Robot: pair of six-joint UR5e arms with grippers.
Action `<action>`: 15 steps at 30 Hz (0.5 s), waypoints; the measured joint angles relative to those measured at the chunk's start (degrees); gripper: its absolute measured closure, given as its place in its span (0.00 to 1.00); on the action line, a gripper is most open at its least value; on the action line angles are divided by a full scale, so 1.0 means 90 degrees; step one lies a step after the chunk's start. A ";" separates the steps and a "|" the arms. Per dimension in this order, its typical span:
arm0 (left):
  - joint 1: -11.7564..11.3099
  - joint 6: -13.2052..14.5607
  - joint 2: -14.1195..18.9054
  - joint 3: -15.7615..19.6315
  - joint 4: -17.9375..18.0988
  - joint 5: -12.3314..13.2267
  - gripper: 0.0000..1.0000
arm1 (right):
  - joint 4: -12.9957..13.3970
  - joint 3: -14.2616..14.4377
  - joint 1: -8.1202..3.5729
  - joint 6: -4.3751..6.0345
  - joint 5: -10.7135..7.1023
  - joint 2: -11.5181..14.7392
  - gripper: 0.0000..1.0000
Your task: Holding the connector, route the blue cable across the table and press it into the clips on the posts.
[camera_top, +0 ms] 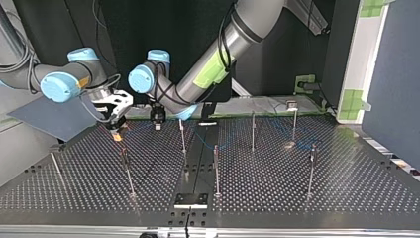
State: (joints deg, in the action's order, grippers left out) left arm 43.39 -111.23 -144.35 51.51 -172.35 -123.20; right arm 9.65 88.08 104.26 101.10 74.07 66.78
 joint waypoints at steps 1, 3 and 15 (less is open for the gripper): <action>0.0008 -0.0013 0.0069 0.0001 -0.0072 -0.0030 1.00 | -0.0021 -0.0022 -0.0004 0.0008 -0.0003 0.0055 1.00; 0.0019 -0.0024 0.0180 0.0001 -0.0180 -0.0069 1.00 | -0.0076 -0.0083 -0.0011 0.0037 -0.0011 0.0182 1.00; 0.0093 0.0050 0.0933 0.0000 -0.0389 -0.0111 1.00 | -0.0533 -0.0383 -0.0082 0.0106 -0.0050 0.0766 1.00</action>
State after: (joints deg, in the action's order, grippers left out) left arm 44.22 -110.78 -135.95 51.51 -175.86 -124.19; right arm 4.85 84.64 103.53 102.05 73.62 73.67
